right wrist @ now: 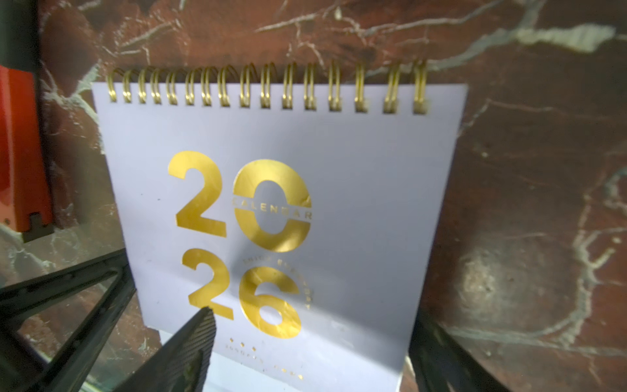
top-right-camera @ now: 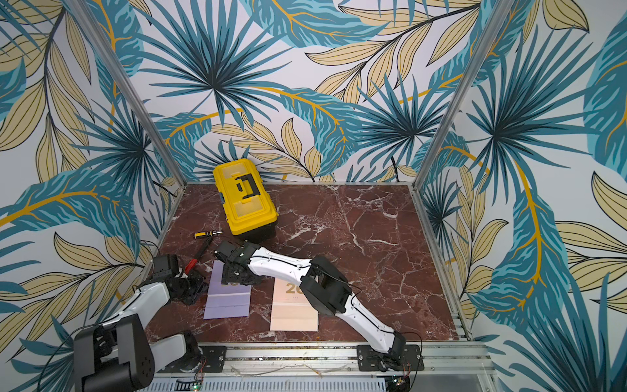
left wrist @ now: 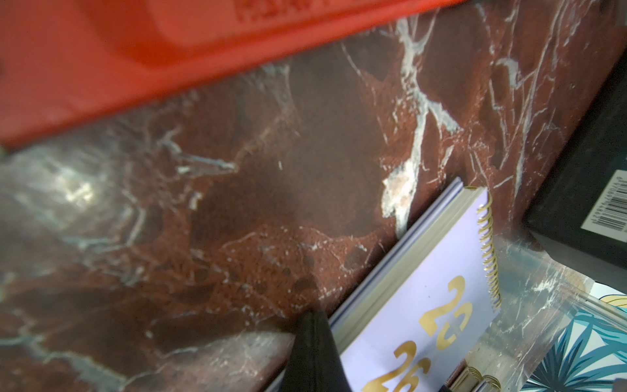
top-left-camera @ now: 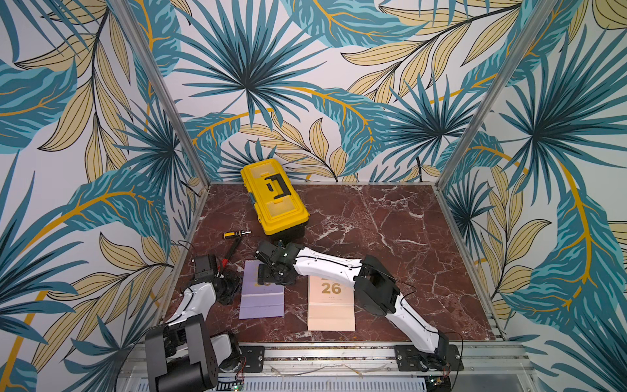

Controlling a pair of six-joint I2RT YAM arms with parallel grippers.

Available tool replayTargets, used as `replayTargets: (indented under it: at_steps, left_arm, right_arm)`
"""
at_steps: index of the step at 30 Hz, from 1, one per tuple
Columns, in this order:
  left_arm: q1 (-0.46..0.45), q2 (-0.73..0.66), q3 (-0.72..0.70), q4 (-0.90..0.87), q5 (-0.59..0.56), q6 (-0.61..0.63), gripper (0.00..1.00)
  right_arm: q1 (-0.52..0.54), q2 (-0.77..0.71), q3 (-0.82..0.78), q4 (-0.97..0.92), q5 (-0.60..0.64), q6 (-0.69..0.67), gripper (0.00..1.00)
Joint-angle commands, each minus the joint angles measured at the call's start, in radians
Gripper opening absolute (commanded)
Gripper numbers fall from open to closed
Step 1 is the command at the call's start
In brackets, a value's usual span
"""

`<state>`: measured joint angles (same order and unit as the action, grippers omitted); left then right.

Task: Stack the calendars
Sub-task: Pick up the calendar at the center of the board.

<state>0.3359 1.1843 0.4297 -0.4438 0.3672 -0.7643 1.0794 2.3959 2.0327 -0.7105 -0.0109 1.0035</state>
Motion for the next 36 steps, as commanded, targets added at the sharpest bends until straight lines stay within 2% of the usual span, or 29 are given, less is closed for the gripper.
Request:
replayTargets:
  at_steps: [1,11,18,28,36]
  left_arm:
    - [-0.006,0.038,-0.054,-0.077,0.026,0.020,0.00]
    - [-0.006,0.038,-0.052,-0.078,0.026,0.023,0.00]
    - [-0.006,0.041,-0.048,-0.078,0.030,0.024,0.00]
    - [-0.006,0.043,-0.045,-0.078,0.033,0.029,0.00]
    - [-0.006,0.037,-0.039,-0.079,0.047,0.029,0.00]
  right_arm:
    - [0.010,-0.084,-0.093,0.209,-0.064,0.023,0.85]
    - [0.000,-0.254,-0.366,0.539,-0.081,0.071,0.77]
    - [-0.008,-0.288,-0.465,0.707,-0.115,0.111,0.72]
    - [-0.012,-0.303,-0.564,0.919,-0.150,0.161,0.59]
    - [-0.014,-0.319,-0.566,0.841,-0.125,0.135,0.44]
